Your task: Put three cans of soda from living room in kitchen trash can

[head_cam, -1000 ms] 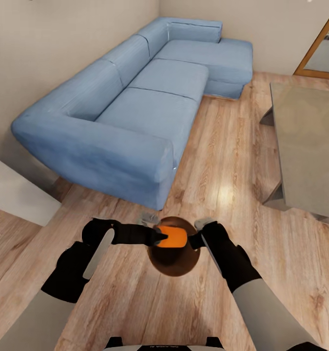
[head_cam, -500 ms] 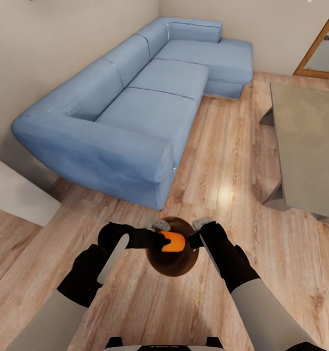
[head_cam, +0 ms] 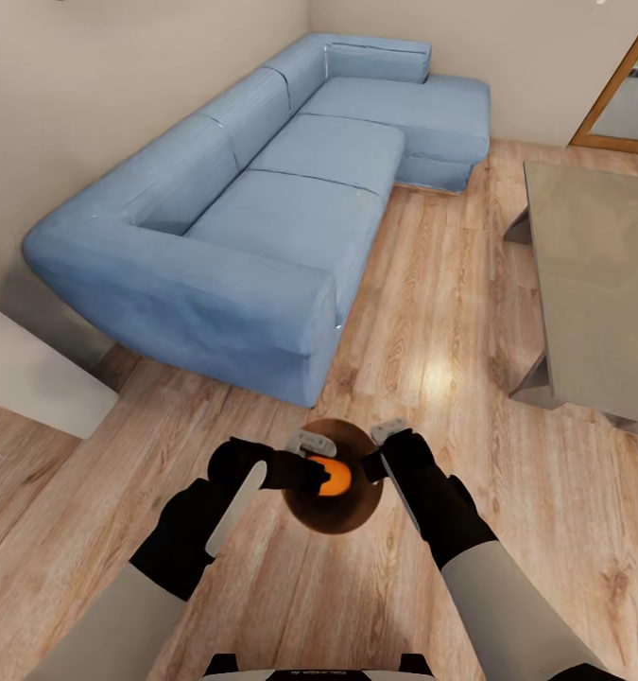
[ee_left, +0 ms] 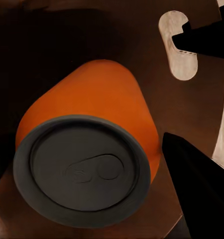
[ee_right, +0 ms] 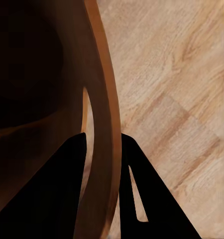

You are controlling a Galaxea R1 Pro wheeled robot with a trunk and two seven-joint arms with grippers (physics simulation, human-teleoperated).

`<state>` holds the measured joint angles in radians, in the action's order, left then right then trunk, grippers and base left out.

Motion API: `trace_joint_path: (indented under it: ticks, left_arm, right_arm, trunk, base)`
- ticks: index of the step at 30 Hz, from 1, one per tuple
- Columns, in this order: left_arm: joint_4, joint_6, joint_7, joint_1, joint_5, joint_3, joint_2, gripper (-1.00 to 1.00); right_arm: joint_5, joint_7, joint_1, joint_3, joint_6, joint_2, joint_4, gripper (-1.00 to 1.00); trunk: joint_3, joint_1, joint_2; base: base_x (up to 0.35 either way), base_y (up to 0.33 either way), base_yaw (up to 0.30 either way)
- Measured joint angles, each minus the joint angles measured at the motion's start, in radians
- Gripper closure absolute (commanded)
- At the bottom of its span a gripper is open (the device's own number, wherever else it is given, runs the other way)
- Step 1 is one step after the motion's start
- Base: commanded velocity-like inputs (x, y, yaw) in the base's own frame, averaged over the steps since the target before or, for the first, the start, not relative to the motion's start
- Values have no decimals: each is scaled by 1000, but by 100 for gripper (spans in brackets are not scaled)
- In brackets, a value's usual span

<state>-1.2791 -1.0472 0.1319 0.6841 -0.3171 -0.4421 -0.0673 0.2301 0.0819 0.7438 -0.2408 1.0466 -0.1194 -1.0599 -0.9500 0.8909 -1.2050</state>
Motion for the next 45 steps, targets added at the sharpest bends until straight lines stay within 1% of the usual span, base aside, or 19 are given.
trace_joint_path:
  ticks: [3, 8, 17, 24, 26, 27, 30, 39, 42, 45]
  left_arm:
    - [15, 0, -20, 0, 0, -5, -6, 100]
    - [45, 0, -35, 0, -1, -9, -16, 100]
    - [66, 0, -39, 0, 0, -16, -27, 100]
    - [69, 0, -41, 0, 2, -17, -28, 100]
    - [70, 0, -52, 0, 3, -17, -28, 100]
    - [71, 0, -58, 0, 2, -17, -28, -100]
    - [82, 0, -72, 0, -1, -17, -28, -100]
    - [95, 0, -78, 0, -9, -17, -30, -100]
    - [92, 0, -79, 0, -13, -17, -28, -100]
    - [76, 0, -74, 0, -9, -16, -23, -100]
  right_arm:
    - [-18, -3, 0, -3, 0, -2, 0, 100]
    - [-11, -6, -1, -23, 0, -4, 0, 100]
    - [-11, -6, -2, -35, 0, -4, 1, 100]
    - [-10, -6, -2, -37, 0, -5, 2, 100]
    - [-12, -6, -2, -37, 0, -5, 2, 100]
    - [-13, -6, -2, -37, 0, -5, 2, 100]
    - [-12, -6, -2, -37, 0, -5, 2, 100]
    - [-7, -6, -2, -37, 0, -3, 2, 100]
    - [-10, -6, -2, -36, 0, -3, 2, 100]
    - [-13, -6, -2, -35, 0, -3, 2, 100]
  trunk:
    - [0, 0, 0]
    - [0, 0, 0]
    - [0, 0, 0]
    - [0, 0, 0]
    - [0, 0, 0]
    - [0, 0, 0]
    - [0, 0, 0]
    - [0, 0, 0]
    - [0, 0, 0]
    - [0, 0, 0]
  base:
    - [0, 0, 0]
    - [0, 0, 0]
    - [0, 0, 0]
    - [0, 0, 0]
    - [0, 0, 0]
    - [0, 0, 0]
    - [0, 0, 0]
    - [0, 0, 0]
    - [0, 0, 0]
    - [0, 0, 0]
